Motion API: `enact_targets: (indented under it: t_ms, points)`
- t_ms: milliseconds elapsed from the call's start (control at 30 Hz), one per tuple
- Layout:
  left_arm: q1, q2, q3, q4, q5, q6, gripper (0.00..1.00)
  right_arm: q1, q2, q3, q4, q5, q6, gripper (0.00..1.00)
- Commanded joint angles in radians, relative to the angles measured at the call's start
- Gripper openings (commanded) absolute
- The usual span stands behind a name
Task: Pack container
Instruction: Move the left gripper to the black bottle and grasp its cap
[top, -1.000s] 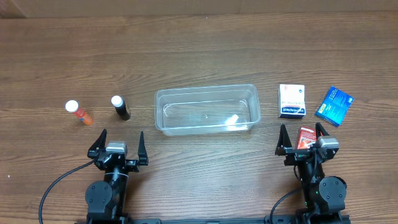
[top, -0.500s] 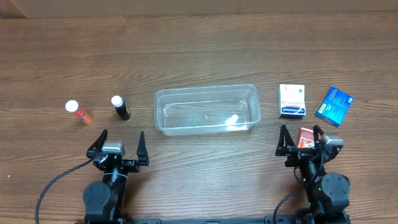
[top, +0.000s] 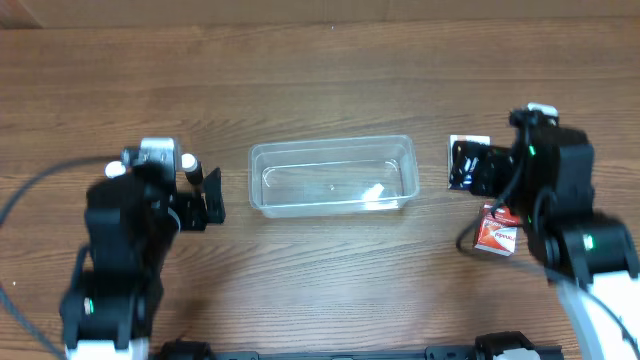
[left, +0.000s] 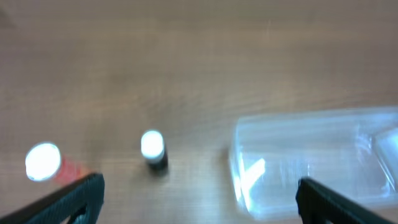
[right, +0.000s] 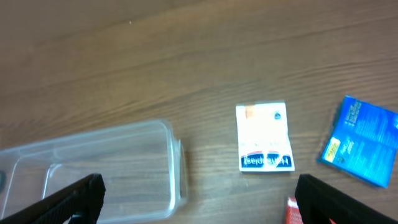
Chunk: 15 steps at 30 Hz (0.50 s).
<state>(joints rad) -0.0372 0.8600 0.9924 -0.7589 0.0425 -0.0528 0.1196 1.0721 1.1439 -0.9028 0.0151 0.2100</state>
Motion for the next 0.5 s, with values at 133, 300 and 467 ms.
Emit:
enact_targets:
  t_ms: [133, 300, 467]
  points:
    - [0.005, 0.342, 0.393, -0.449, 0.089, 0.016, 1.0, 0.002, 0.216, 0.161, -0.228, -0.033, 0.0, 1.0]
    - [0.016, 0.418, 0.48, -0.462, 0.072, -0.006, 1.0, 0.002, 0.215, 0.161, -0.223, -0.032, 0.0, 1.0]
    - [0.095, 0.606, 0.54, -0.458, 0.05, -0.031, 1.0, 0.003, 0.215, 0.16, -0.225, -0.033, 0.0, 1.0]
